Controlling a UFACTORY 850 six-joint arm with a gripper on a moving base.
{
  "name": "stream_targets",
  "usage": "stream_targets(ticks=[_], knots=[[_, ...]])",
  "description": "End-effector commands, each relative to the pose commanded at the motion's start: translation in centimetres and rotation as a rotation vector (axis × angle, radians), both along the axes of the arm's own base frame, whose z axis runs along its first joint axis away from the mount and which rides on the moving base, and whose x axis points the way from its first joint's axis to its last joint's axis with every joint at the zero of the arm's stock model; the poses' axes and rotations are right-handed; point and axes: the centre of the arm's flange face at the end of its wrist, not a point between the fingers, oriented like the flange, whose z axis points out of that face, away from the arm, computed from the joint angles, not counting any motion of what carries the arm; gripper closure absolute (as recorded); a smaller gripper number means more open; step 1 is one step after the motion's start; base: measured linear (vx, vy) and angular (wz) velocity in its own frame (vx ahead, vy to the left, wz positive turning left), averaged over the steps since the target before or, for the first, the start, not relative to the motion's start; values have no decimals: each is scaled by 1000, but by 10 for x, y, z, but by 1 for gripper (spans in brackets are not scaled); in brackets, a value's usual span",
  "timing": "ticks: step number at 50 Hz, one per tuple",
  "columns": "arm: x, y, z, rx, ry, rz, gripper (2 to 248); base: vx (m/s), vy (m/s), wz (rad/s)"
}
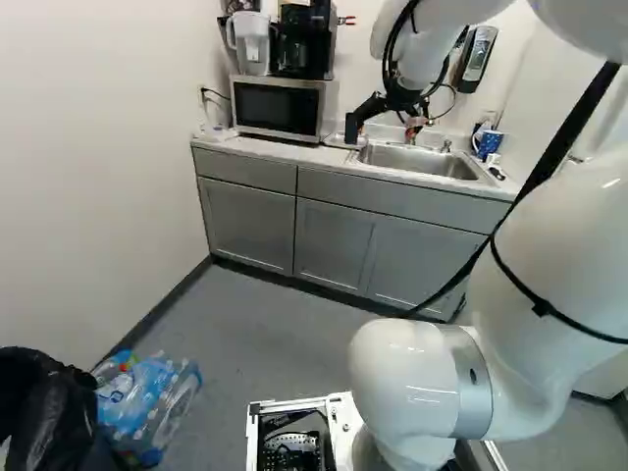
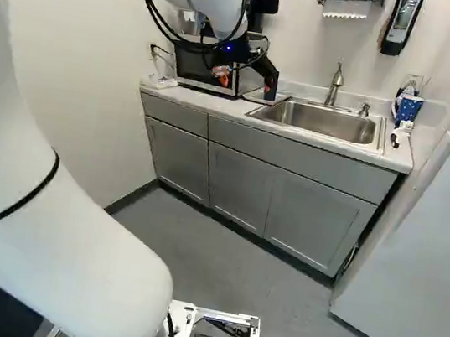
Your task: Rinse the cup and place it in the tray
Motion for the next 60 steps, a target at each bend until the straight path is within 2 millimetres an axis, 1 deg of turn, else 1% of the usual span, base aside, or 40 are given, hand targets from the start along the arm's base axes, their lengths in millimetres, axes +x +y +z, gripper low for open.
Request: stream_targets(ticks=[34, 48, 60], knots=[[0, 1, -2, 0, -3, 1, 3, 1, -5, 0], [0, 3, -10, -2, -13, 6, 3, 0, 0, 0], [-1, 6, -22, -5, -28, 12, 3, 0, 0, 0]])
